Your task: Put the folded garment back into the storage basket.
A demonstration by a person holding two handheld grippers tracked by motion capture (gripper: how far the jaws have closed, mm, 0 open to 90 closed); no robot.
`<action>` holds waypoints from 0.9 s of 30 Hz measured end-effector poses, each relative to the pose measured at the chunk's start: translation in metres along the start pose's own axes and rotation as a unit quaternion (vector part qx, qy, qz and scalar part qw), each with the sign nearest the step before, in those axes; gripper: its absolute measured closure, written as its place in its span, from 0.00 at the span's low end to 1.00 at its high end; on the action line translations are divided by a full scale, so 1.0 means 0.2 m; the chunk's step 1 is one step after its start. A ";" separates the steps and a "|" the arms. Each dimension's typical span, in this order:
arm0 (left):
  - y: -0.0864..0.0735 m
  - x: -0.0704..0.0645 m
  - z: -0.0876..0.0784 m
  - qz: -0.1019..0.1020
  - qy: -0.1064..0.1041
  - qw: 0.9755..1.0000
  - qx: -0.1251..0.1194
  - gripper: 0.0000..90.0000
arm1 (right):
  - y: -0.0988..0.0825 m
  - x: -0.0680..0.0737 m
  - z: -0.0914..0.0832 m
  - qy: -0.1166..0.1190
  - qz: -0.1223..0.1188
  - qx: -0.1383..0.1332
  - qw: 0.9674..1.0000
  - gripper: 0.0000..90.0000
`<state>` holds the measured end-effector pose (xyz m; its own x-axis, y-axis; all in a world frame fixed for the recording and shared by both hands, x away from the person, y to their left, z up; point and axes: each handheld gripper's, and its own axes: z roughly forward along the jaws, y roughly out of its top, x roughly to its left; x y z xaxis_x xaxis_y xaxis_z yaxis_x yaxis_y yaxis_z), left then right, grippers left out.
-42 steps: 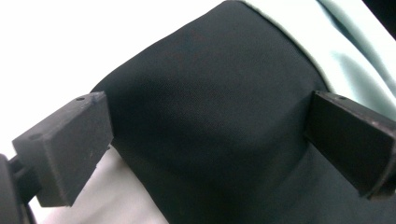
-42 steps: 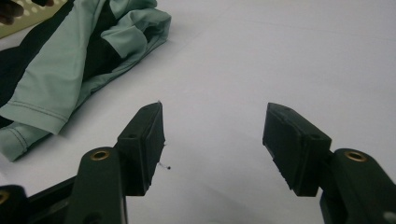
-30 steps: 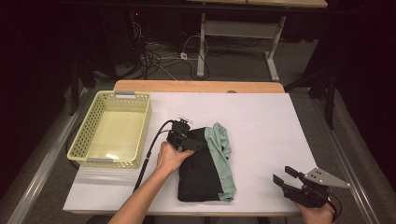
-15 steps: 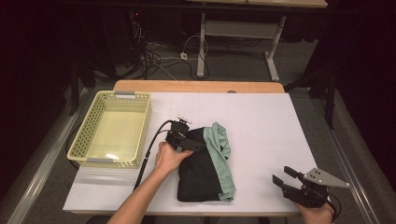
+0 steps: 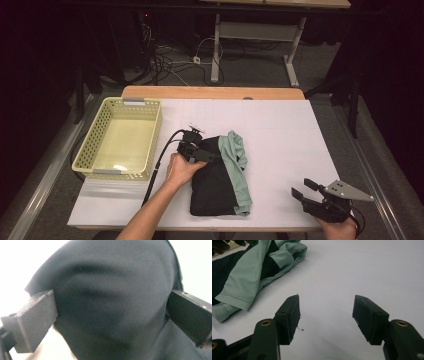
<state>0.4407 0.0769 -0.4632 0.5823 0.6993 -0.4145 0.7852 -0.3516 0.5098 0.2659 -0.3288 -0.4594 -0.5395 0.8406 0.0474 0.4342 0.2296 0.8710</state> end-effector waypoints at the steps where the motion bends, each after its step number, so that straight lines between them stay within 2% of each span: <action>1: 0.00 0.00 0.00 0.000 0.001 1.000 0.000 0.00 | 0.00 0.00 0.00 0.000 0.000 0.001 1.000 0.44; 4: 0.00 -0.01 0.01 0.001 0.006 1.000 0.000 0.00 | 0.00 0.00 0.01 0.000 0.000 0.003 1.000 0.44; 7: 0.00 -0.02 0.01 0.002 0.001 1.000 0.001 0.01 | 0.00 0.00 0.01 0.001 0.000 0.003 1.000 0.44; 10: 0.00 -0.04 0.01 0.008 -0.004 1.000 0.003 0.07 | 0.00 0.01 0.01 0.001 -0.003 0.004 1.000 0.44; 16: 0.00 -0.04 0.01 0.014 -0.012 1.000 0.010 0.14 | 0.00 0.00 0.01 0.001 -0.003 0.005 1.000 0.44; 20: -0.01 -0.05 0.01 0.021 -0.009 1.000 0.011 0.19 | 0.00 0.01 0.01 0.001 -0.004 0.006 1.000 0.44; 27: -0.01 -0.07 0.03 0.030 -0.035 0.999 0.009 0.32 | 0.00 0.01 0.01 0.002 -0.003 0.006 1.000 0.44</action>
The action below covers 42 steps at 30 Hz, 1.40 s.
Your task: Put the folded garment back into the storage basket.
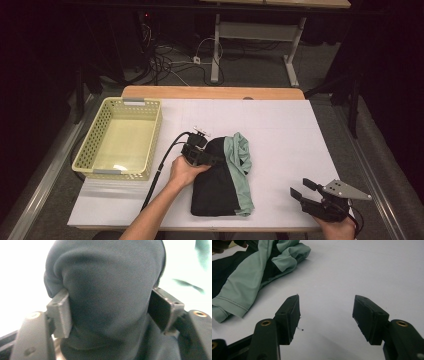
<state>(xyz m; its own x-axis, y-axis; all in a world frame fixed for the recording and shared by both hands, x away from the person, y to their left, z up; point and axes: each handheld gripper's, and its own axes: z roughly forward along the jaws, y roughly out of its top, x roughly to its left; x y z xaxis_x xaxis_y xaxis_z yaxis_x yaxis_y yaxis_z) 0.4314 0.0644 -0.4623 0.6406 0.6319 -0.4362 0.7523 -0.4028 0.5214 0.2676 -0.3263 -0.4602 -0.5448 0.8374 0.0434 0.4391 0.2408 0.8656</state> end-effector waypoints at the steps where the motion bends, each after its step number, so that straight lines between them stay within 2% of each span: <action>1: 0.00 0.00 0.00 0.000 -0.006 1.000 0.000 0.34 | 0.00 0.00 0.00 0.000 0.000 0.000 1.000 0.44; 5: 0.00 0.00 0.01 -0.001 -0.021 1.000 -0.004 0.43 | 0.00 0.00 0.00 0.000 0.000 0.000 1.000 0.44; 12: 0.00 -0.03 0.02 0.008 -0.027 1.000 -0.008 0.52 | 0.00 0.00 0.00 0.000 0.000 0.000 1.000 0.44; 29: -0.01 -0.09 -0.04 0.054 0.001 0.998 -0.017 0.60 | 0.00 0.00 -0.01 0.000 0.001 -0.004 1.000 0.44; 37: 0.00 -0.11 -0.09 0.063 0.012 0.998 -0.021 0.61 | 0.00 0.00 -0.01 0.000 0.001 -0.004 1.000 0.44; 42: 0.01 -0.14 -0.14 0.077 0.017 0.997 -0.025 0.61 | 0.00 0.00 -0.01 0.000 0.001 -0.005 1.000 0.44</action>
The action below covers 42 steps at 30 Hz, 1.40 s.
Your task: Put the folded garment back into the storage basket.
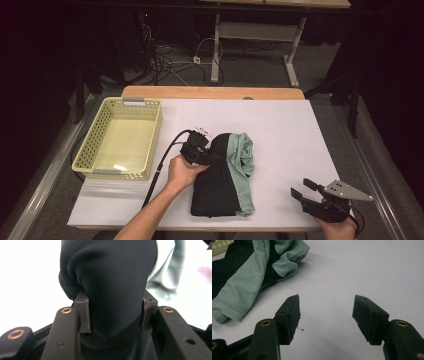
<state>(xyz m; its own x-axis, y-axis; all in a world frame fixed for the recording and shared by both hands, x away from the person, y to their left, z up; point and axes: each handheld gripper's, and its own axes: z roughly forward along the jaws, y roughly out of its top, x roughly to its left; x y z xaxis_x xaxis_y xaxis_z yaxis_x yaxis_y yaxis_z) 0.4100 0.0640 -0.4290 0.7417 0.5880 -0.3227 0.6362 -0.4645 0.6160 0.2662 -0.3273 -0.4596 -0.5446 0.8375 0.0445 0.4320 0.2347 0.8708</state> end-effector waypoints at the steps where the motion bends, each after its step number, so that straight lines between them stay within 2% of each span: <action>1: 0.00 -0.01 -0.01 0.005 0.001 1.000 0.000 0.61 | 0.00 0.00 0.00 0.000 0.000 0.000 1.000 0.44; 9: 0.03 -0.04 -0.07 0.018 0.001 1.000 -0.003 0.61 | 0.00 0.00 0.00 0.002 0.000 -0.001 1.000 0.44; 18: 0.05 -0.06 -0.17 0.029 0.014 0.999 -0.014 0.61 | 0.01 -0.01 0.01 0.007 -0.001 -0.001 1.000 0.44; 42: 0.06 -0.05 -0.46 0.039 0.053 0.997 -0.039 0.61 | 0.01 -0.01 0.01 0.003 0.001 -0.004 1.000 0.44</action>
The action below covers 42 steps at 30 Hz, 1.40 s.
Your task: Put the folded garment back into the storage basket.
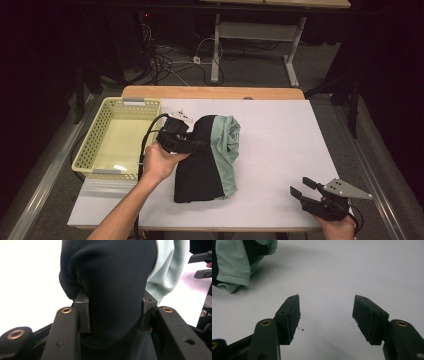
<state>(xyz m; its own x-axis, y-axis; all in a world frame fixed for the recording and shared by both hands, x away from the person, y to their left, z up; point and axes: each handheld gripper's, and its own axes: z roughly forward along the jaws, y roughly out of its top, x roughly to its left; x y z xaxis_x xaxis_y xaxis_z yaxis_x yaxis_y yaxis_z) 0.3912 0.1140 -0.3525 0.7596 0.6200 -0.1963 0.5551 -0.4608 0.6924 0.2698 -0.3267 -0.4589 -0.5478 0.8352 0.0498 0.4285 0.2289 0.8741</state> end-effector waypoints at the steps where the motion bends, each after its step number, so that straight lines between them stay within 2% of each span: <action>1: 0.00 0.00 -0.01 0.000 0.002 1.000 -0.001 0.61 | 0.00 0.00 0.00 0.000 0.001 0.000 1.000 0.44; 14: 0.01 0.03 -0.14 -0.004 0.014 1.000 -0.015 0.61 | 0.00 0.00 0.00 0.000 0.000 -0.002 1.000 0.44; 26: 0.00 0.08 -0.29 -0.019 0.024 0.999 -0.032 0.61 | 0.01 0.00 0.01 0.003 -0.001 0.000 1.000 0.44; 42: -0.01 0.14 -0.40 -0.034 0.033 0.998 -0.045 0.61 | 0.01 0.00 0.01 -0.001 0.000 0.000 1.000 0.44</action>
<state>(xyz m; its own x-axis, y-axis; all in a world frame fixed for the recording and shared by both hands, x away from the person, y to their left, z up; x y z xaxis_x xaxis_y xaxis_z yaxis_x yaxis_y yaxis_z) 0.3834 0.1829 -0.3041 0.6962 0.6894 -0.2002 0.5694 -0.3604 0.7389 0.2719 -0.3262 -0.4586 -0.5467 0.8358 0.0498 0.4288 0.2284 0.8740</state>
